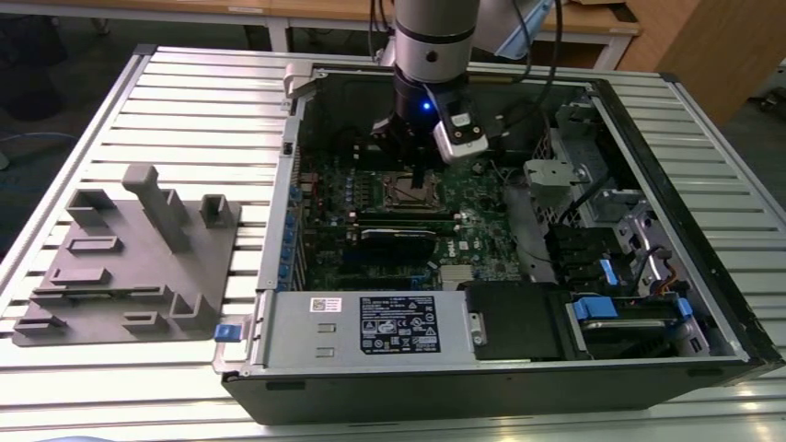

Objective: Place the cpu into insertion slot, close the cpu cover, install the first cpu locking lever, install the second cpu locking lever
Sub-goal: 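Install the second cpu locking lever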

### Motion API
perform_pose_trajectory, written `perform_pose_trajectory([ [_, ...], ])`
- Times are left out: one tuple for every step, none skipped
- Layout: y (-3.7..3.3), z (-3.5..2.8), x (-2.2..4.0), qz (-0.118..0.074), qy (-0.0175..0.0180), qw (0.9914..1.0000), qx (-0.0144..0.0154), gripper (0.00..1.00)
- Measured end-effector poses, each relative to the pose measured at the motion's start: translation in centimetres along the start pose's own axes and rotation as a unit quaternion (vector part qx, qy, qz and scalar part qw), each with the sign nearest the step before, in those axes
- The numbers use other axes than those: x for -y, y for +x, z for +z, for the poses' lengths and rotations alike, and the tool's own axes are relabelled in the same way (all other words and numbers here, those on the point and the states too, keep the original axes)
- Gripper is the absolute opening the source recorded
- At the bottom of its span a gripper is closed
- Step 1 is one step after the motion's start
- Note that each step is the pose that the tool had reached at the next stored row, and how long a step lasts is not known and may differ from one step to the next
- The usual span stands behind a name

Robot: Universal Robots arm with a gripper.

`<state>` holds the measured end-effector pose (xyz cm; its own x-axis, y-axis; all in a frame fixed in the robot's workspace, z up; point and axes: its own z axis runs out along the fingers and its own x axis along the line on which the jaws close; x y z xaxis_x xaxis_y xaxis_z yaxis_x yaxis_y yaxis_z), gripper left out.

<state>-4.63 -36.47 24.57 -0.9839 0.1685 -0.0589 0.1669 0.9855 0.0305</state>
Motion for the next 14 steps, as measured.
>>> perform_pose_trajectory([
  [0.0, 0.0, 0.03, -0.004, 0.0001, 0.99999, -0.0001, 0.11],
  [0.0, 0.0, 0.08, -0.006, 0.0003, 0.99998, -0.0001, 0.11],
  [0.01, 0.0, 0.18, -0.008, 0.0002, 0.99997, -0.0002, 0.11],
  [0.04, -0.01, 0.32, -0.01, 0.0002, 0.99995, -0.0002, 0.11],
  [0.08, -0.02, 0.47, -0.011, 0.0001, 0.99994, -0.0002, 0.11],
  [0.11, -0.02, 0.62, -0.011, 0.0001, 0.99993, -0.0002, 0.11],
  [0.16, -0.03, 0.77, -0.012, 0.0001, 0.99992, -0.0003, 0.11],
  [0.2, -0.04, 0.88, -0.013, 0.0, 0.99991, -0.0003, 0.11],
  [0.24, -0.04, 0.96, -0.014, -0.0001, 0.9999, -0.0003, 0.11],
  [0.27, -0.01, 1.01, -0.014, -0.0001, 0.9999, -0.0003, 0.11],
  [0.31, 0.06, 1.03, -0.014, -0.0002, 0.9999, -0.0003, 0.11],
  [0.36, 0.14, 1.05, -0.014, -0.0002, 0.9999, -0.0003, 0.11],
  [0.41, 0.24, 1.07, -0.014, -0.0001, 0.9999, -0.0003, 0.11],
  [0.48, 0.36, 1.09, -0.014, -0.0001, 0.9999, -0.0003, 0.11],
])
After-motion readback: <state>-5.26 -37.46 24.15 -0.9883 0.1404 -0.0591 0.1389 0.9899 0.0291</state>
